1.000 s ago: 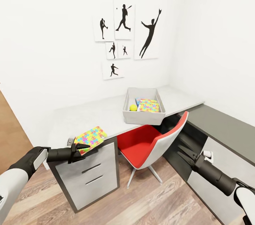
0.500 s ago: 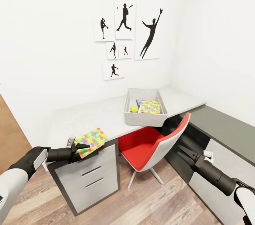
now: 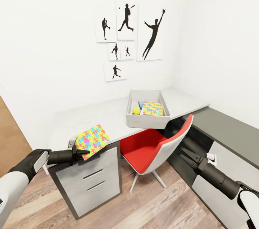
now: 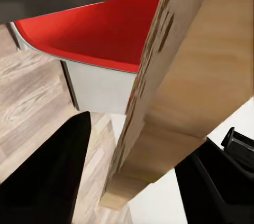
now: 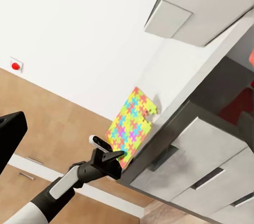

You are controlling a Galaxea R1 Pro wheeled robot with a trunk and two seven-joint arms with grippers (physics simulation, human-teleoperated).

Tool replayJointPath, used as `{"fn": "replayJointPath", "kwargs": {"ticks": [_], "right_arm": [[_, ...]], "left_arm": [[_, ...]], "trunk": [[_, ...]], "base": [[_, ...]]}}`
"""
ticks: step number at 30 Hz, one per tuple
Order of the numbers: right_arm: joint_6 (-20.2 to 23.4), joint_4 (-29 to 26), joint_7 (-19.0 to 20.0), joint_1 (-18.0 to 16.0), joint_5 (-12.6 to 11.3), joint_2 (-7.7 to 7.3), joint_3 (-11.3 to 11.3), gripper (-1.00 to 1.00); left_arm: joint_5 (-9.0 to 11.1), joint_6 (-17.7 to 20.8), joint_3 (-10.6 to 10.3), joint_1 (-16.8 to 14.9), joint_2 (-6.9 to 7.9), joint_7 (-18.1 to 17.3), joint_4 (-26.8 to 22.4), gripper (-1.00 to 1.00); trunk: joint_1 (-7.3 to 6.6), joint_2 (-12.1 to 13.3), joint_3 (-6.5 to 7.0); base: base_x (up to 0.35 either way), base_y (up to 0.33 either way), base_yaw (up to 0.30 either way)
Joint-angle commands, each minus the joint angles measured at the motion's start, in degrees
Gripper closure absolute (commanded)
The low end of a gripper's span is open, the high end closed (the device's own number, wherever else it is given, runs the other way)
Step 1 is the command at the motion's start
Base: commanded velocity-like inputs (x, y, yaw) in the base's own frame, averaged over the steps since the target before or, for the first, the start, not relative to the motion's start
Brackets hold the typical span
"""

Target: Put all the toys in the child's room - the three board games (two on the bed and one on the table), the two jigsaw puzzles on the table, and the tennis ball on the table - inside the toy box on the table in the child's room.

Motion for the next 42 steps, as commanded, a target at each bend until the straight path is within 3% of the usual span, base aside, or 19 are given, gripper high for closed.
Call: {"fn": "replayJointPath", "kwargs": {"ticks": [1, 14, 20, 24, 33, 42], "right_arm": [[0.4, 0.0, 0.1, 0.0, -0.1, 0.01, -0.1, -1.0], [0.4, 0.0, 0.1, 0.0, -0.1, 0.01, -0.1, -1.0], [0.4, 0.0, 0.1, -0.1, -0.1, 0.01, 0.0, -1.0], [0.4, 0.0, 0.1, 0.0, -0.1, 0.01, -0.1, -1.0], [0.4, 0.0, 0.1, 0.0, 0.0, 0.01, 0.0, -1.0], [0.3, 0.0, 0.1, -0.1, 0.0, 0.01, 0.0, -1.0]], "left_arm": [[-0.9, -0.5, -0.5, 0.0, 0.06, -0.3, 0.0, 1.0], [-0.9, -0.5, -0.5, 0.0, 0.05, -0.3, 0.0, 1.0], [-0.8, -0.2, -0.6, 0.0, 0.1, -0.6, -0.1, 1.0], [-0.7, -0.2, -0.7, 0.0, 0.19, -3.3, -0.4, 1.0], [-0.7, -0.2, -0.7, -0.4, 0.49, -7.4, -0.5, 1.0], [-0.8, 0.3, -1.1, -2.0, 0.03, -8.0, -10.7, 1.0]], "trunk": [[0.0, 0.0, -0.06], [-2.42, 4.4, 1.91], [-2.42, 4.4, 1.91], [-2.42, 4.4, 1.91], [-4.39, 8.0, 3.53], [-6.37, 11.6, 5.14]], "base": [[0.0, 0.0, 0.0], [0.0, 0.0, 0.0], [0.0, 0.0, 0.0], [0.0, 0.0, 0.0], [0.0, 0.0, 0.0], [0.0, 0.0, 0.0]]}}
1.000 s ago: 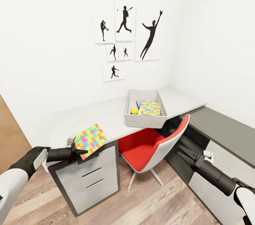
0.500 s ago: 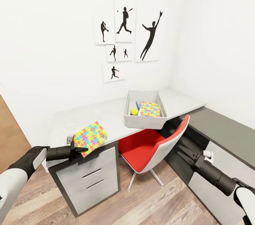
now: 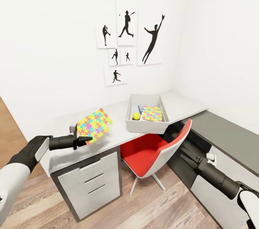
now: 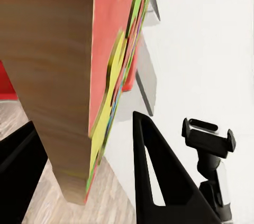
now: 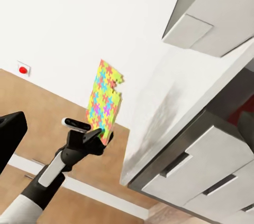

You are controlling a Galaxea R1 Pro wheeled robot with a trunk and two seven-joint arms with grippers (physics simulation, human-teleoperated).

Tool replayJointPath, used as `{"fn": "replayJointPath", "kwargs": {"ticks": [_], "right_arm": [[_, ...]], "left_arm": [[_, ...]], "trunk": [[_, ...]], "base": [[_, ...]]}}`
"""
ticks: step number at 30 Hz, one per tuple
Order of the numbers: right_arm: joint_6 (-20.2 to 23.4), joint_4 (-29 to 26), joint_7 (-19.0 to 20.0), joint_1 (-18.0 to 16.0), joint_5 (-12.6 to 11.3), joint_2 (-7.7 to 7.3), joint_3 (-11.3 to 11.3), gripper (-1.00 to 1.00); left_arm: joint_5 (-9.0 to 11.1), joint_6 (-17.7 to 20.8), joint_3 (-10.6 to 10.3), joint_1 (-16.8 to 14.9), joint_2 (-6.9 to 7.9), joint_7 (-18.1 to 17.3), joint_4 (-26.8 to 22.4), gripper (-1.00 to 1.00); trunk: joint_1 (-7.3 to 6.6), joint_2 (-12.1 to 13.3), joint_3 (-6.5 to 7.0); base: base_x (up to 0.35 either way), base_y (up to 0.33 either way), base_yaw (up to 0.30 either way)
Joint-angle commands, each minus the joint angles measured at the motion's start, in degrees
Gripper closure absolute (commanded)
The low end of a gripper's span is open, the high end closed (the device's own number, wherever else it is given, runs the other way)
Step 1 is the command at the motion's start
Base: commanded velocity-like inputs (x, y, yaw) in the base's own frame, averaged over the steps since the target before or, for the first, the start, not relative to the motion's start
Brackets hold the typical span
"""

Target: Put all the toys in the child's room - the three board games (two on the bed and one on the table), the two jigsaw puzzles on the table, and the tennis ball on the table - inside the toy box on the table in the child's room.

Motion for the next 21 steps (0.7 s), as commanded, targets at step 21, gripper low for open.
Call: {"fn": "replayJointPath", "kwargs": {"ticks": [21], "right_arm": [[0.5, 2.3, 0.3, 0.0, -0.3, -0.11, -3.0, -1.0]], "left_arm": [[-0.4, 0.3, -1.3, -0.9, 0.57, -0.2, -8.4, 1.0]], "trunk": [[-4.62, 8.4, 3.71]], "base": [[-0.025, 0.0, 0.0]]}}
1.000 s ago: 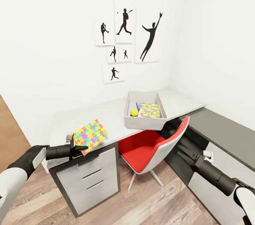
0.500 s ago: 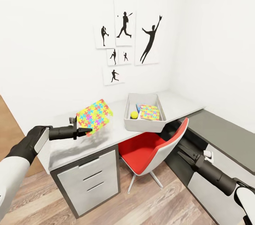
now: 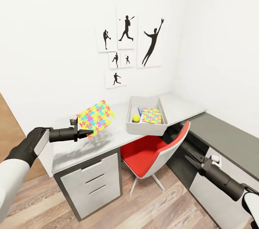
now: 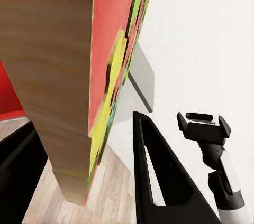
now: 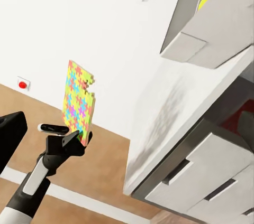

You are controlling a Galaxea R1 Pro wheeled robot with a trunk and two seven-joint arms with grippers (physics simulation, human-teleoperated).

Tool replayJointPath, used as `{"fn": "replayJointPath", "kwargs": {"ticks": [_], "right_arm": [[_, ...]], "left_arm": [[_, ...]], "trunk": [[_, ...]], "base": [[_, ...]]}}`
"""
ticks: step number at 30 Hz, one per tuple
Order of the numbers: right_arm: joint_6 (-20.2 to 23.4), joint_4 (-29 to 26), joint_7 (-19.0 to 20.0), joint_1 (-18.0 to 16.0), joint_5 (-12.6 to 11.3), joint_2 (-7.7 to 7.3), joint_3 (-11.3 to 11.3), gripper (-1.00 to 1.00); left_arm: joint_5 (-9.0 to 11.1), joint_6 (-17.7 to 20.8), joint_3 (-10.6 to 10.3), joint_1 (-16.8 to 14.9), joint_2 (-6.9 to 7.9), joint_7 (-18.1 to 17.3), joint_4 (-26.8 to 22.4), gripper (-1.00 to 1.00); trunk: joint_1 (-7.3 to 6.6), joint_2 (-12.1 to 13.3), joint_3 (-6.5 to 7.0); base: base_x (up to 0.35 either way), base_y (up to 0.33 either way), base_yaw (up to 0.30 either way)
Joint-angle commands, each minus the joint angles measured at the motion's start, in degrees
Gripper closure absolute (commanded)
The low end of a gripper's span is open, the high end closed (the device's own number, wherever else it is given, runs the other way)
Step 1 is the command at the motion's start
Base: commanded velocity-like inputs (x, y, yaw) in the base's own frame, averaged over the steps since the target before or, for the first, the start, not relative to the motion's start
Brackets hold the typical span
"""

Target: Put all the toys in the child's room - the three board games (two on the bed and one on the table), the two jigsaw puzzles on the table, and the tennis ball on the table - inside the toy box on the table in the child's room.

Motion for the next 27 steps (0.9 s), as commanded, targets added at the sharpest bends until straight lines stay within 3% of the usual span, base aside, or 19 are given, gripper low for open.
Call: {"fn": "replayJointPath", "kwargs": {"ticks": [1, 13, 27], "right_arm": [[0.3, 0.3, 0.1, 0.0, -0.1, 0.03, -0.1, -1.0], [0.3, 1.0, 0.0, 0.0, 0.0, 0.09, -0.1, -1.0], [0.2, 1.2, 0.0, 0.0, 0.0, 0.12, -0.2, -1.0]], "left_arm": [[0.1, 0.3, -0.2, -0.1, 0.05, -0.2, 0.0, 1.0], [0.1, 0.3, -0.3, 0.0, 0.01, -0.2, 0.0, 1.0], [0.1, 0.3, -0.3, 0.0, -0.08, -0.2, 0.0, 1.0]], "trunk": [[-0.23, 0.4, 0.12], [-2.86, 5.2, 2.27], [-5.94, 10.8, 4.79]], "base": [[-0.023, 0.0, 0.0], [-0.003, 0.0, -0.018], [0.0, 0.0, -0.261]]}}
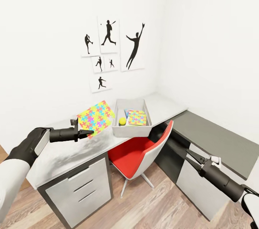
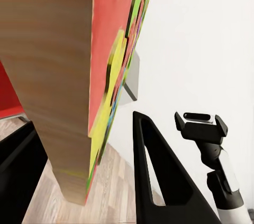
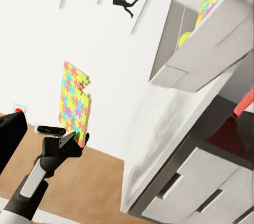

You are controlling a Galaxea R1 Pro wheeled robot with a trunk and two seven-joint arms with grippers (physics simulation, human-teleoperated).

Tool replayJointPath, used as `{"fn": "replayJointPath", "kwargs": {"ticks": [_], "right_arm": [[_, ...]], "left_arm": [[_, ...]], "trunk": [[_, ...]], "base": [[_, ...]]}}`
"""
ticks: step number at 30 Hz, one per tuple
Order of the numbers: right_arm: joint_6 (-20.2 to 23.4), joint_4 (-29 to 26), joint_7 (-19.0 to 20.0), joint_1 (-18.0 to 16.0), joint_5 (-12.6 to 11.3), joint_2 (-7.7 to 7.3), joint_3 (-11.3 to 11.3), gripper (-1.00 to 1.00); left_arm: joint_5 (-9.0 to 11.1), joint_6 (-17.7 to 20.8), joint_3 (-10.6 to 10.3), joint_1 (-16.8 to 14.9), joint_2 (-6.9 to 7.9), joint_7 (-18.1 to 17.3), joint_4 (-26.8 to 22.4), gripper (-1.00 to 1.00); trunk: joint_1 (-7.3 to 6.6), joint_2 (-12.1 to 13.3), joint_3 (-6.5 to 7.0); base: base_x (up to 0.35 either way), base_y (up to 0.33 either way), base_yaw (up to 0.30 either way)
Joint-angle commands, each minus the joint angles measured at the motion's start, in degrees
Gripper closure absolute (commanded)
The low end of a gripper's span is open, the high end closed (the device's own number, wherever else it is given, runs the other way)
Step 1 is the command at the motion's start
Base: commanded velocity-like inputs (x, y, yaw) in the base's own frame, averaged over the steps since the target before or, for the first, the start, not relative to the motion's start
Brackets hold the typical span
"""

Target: Put all the toys in the child's room - the three board games (two on the bed and one on the table), the two jigsaw puzzles on the table, and the tennis ball on the table - inside the toy box on the table in the child's room.

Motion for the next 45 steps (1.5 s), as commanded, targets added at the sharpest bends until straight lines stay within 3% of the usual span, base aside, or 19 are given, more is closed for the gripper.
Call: {"fn": "replayJointPath", "kwargs": {"ticks": [1, 25, 45], "right_arm": [[0.4, 0.0, 0.1, -0.1, -0.1, -0.02, -0.1, -1.0], [0.4, 0.0, 0.2, -0.1, -0.1, 0.0, -0.4, -1.0], [-2.8, 0.0, 0.2, -0.1, -0.1, 0.21, -0.2, -1.0]], "left_arm": [[0.1, 0.3, -0.2, 0.0, 0.07, -0.2, 0.0, 1.0], [0.0, 0.3, -0.2, 0.0, 0.16, -0.2, 0.0, 1.0], [0.2, 0.3, -0.2, -0.1, 2.1, -0.2, 0.0, 1.0]], "trunk": [[-0.22, 0.4, 0.12], [-5.49, 10.0, 4.42], [-9.89, 18.0, 8.01]], "base": [[0.0, 0.0, -0.27], [0.0, 0.0, -0.13], [0.0, 0.0, -0.226]]}}
